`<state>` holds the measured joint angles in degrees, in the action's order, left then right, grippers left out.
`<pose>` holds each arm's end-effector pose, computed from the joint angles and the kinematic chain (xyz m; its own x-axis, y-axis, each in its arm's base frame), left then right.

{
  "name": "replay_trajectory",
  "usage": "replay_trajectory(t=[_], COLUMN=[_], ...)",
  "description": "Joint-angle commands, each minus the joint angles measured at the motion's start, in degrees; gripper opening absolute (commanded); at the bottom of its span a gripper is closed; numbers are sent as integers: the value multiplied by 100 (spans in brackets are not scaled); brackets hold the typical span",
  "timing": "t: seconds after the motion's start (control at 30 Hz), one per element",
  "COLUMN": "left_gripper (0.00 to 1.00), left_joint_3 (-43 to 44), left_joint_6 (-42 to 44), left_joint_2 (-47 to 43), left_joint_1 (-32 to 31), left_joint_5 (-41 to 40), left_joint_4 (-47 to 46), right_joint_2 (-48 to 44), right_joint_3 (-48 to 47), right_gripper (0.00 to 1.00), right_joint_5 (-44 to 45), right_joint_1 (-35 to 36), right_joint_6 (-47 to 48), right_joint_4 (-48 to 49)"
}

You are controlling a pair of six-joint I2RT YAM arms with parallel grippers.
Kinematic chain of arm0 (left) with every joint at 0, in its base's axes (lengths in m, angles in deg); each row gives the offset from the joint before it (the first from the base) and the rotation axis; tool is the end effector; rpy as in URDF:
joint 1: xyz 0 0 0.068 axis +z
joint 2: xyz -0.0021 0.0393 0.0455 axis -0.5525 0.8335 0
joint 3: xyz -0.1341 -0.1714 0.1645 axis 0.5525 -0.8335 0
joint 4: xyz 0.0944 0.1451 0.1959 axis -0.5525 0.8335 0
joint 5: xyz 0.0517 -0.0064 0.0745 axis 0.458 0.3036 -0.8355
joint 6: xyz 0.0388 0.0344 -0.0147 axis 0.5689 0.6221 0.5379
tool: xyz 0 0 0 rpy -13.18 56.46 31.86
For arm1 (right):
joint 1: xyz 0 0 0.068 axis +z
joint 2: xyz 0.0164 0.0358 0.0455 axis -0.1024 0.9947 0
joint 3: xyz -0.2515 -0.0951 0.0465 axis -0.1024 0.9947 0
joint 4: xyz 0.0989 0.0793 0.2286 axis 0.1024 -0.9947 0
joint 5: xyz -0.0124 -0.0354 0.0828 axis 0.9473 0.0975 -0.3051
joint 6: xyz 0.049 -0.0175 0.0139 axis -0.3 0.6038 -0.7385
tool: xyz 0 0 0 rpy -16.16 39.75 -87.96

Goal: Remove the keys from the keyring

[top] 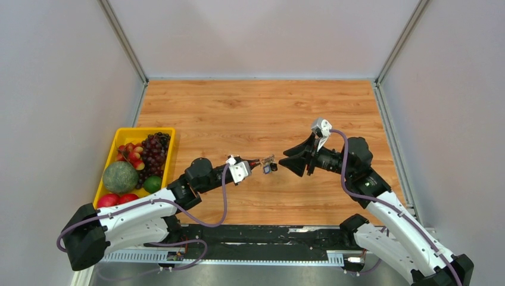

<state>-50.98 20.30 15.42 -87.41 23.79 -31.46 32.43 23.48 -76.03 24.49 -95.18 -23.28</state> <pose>0.1217 -0.1792 0.2568 0.2868 0.1568 -0.9451 0.8666 0.3781 0.3257 0.1413 0.1074 0.3197 -0.3172 0.0317 -0.9478 -0.8682 0.3925 0.3037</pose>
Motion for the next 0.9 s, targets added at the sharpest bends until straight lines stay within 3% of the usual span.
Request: replay_trajectory(t=[0.0, 0.27, 0.53, 0.87], left_gripper=[0, 0, 0, 0], left_joint_3=[106, 119, 283, 354], left_joint_6=[104, 88, -175, -332], left_joint_2=[-144, -195, -179, -177], left_joint_1=[-7, -7, -2, -8], left_joint_5=[182, 92, -792, -1017], left_joint_4=[-219, -224, -39, 2], right_joint_2=[50, 96, 177, 629], right_joint_3=[15, 62, 179, 301], right_gripper=[47, 43, 43, 40], right_joint_5=[-435, -405, 218, 888], right_joint_1=[85, 292, 734, 1336], right_joint_6=[130, 172, 146, -32], right_joint_4=[424, 411, 468, 1251])
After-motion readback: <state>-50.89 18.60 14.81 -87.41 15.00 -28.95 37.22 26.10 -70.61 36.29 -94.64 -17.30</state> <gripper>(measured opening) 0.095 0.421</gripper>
